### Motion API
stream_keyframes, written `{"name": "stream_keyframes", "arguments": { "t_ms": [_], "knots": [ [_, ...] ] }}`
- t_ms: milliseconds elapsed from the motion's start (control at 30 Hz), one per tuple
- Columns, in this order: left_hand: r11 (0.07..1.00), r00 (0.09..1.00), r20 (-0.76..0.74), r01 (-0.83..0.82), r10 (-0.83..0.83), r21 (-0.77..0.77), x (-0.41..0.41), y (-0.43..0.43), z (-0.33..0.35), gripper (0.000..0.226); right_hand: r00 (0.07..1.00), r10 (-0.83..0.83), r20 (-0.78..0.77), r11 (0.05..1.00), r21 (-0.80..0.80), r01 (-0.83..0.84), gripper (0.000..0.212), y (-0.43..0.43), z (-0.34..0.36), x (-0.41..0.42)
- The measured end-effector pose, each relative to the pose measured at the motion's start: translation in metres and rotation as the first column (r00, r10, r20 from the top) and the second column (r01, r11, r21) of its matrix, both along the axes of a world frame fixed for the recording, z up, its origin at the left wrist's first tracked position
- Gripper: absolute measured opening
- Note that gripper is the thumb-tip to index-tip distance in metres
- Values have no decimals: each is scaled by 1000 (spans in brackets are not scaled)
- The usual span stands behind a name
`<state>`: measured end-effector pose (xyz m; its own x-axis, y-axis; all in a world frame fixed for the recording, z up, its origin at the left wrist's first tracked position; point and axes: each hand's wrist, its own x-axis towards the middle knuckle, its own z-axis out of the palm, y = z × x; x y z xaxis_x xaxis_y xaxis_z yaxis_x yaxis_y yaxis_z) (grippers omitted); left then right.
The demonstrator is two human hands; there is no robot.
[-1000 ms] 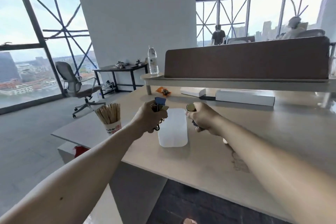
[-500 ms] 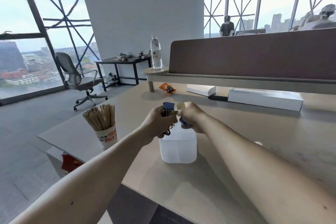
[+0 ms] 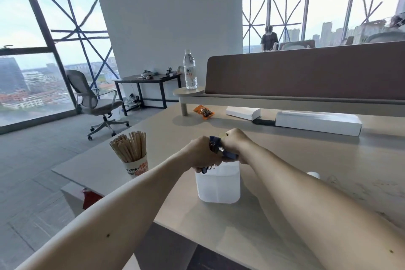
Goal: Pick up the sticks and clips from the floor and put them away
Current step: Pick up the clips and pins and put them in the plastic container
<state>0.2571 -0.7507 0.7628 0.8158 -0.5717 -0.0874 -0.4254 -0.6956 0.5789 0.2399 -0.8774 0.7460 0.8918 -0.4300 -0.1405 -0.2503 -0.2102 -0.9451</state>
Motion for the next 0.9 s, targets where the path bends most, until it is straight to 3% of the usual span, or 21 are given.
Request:
{"name": "stream_keyframes", "arguments": {
  "t_ms": [100,267,500,567,633,700,900],
  "knots": [
    [999,999,46,-13,11,37,1,-2,-2,14,999,41,-32,999,-9,-41,17,3,6,-2],
    [1000,997,80,-20,20,-2,9,4,-8,15,995,87,-39,988,-126,-91,15,6,15,-6],
    [993,991,135,-4,20,-118,17,9,-12,26,990,140,-21,956,-256,-141,27,5,14,2],
    [989,990,141,-8,29,-148,18,10,-12,33,986,165,-31,949,-268,-167,21,3,13,4],
    [994,975,222,11,14,-108,19,10,-12,45,980,194,-47,936,-289,-200,12,3,13,3],
    [997,961,278,11,13,-82,19,10,-13,51,977,202,-66,923,-320,-213,19,3,14,1],
    [988,983,181,-9,37,-153,21,12,-7,52,966,242,-94,885,-386,-260,33,4,19,0]
  ]
}}
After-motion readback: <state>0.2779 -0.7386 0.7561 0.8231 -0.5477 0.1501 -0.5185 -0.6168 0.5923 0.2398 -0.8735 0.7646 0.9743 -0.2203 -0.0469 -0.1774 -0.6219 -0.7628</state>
